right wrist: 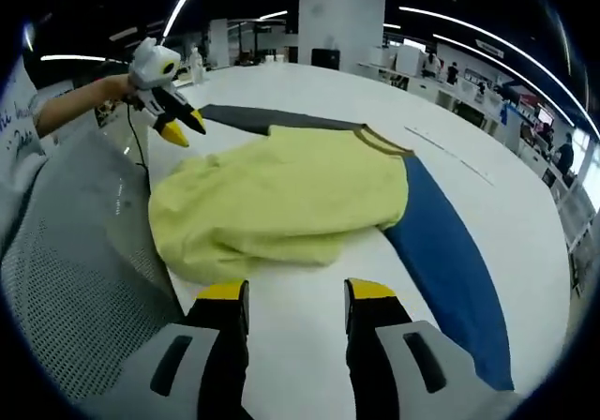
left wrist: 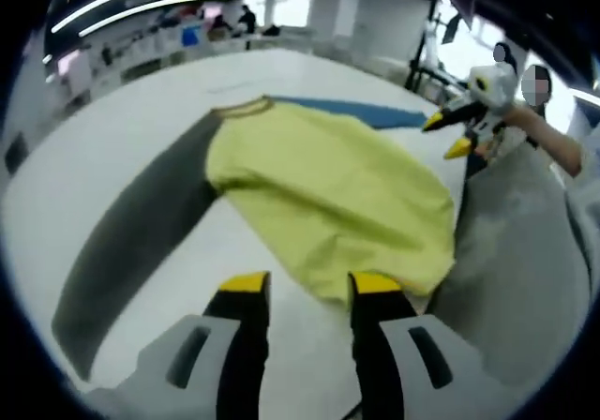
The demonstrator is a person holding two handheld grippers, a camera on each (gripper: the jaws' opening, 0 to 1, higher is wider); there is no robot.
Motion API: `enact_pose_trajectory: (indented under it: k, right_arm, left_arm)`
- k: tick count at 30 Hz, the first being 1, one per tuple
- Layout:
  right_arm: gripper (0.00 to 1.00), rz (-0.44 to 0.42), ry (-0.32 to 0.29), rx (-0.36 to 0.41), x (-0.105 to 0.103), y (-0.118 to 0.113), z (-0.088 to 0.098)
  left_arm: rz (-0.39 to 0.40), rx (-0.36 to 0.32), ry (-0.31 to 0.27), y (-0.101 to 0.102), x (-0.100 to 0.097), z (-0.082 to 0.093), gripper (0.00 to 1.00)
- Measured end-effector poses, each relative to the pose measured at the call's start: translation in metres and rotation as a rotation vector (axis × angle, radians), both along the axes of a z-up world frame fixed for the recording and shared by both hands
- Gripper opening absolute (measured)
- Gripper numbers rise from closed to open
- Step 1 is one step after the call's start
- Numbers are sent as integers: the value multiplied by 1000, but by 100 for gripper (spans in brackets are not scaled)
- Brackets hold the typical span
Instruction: Fold the garment on the visible template until the final outline fits inside the template.
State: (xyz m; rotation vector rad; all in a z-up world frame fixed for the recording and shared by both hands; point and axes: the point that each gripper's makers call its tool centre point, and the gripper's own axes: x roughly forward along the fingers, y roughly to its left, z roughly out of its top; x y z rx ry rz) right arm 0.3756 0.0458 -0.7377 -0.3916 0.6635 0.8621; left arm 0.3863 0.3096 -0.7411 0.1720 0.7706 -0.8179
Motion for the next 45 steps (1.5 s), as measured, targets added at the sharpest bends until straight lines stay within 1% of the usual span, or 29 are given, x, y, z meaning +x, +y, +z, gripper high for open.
enact_pose_trajectory:
  k: [4, 8, 14, 19, 26, 30, 36, 42, 45]
  right_arm:
    - [37, 1, 2, -6, 10, 1, -7]
    - [34, -19, 15, 15, 19, 4, -12]
    - [33, -23, 31, -1, 25, 7, -24]
    - [33, -23, 57, 10, 30, 10, -32]
    - [31, -13, 72, -3, 38, 15, -37]
    - [28, -2, 79, -8, 39, 19, -37]
    - [26, 8, 94, -38, 37, 17, -44]
    - [25, 5, 93, -33, 37, 18, -44]
    - [22, -2, 90, -30, 37, 18, -44]
  left_arm:
    - [-1, 2, 20, -3, 2, -7, 28]
    - [-1, -4, 32, -7, 3, -11, 28]
    - [3, -3, 47, -9, 4, -17, 28]
    - [4, 1, 73, -6, 1, -24, 26]
    - [6, -5, 90, -7, 1, -29, 25]
    - [3, -1, 94, -7, 2, -30, 23]
    - [5, 3, 102, -6, 2, -33, 20]
    - [8, 1, 106, -6, 2, -35, 17]
    - [8, 3, 105, -6, 3, -35, 16]
